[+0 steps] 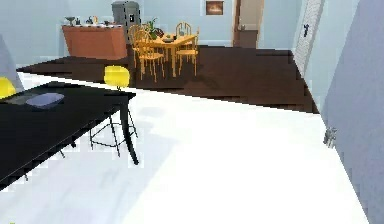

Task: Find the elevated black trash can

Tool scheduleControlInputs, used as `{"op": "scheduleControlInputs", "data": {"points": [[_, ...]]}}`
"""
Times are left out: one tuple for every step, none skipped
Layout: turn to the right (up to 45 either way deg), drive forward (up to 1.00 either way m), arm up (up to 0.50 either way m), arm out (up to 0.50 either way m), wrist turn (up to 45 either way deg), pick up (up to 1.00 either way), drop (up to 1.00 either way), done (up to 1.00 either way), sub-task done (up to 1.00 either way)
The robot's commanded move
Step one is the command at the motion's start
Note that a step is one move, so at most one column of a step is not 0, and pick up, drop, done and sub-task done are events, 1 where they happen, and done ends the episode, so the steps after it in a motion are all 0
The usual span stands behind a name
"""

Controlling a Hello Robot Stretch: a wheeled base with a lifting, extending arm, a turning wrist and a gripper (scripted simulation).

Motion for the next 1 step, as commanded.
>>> {"op": "scheduleControlInputs", "data": {"points": [[0.0, 0.05, 0.00, 0.00, 0.0, 0.00, 0.00, 0.00, 0.00]]}}
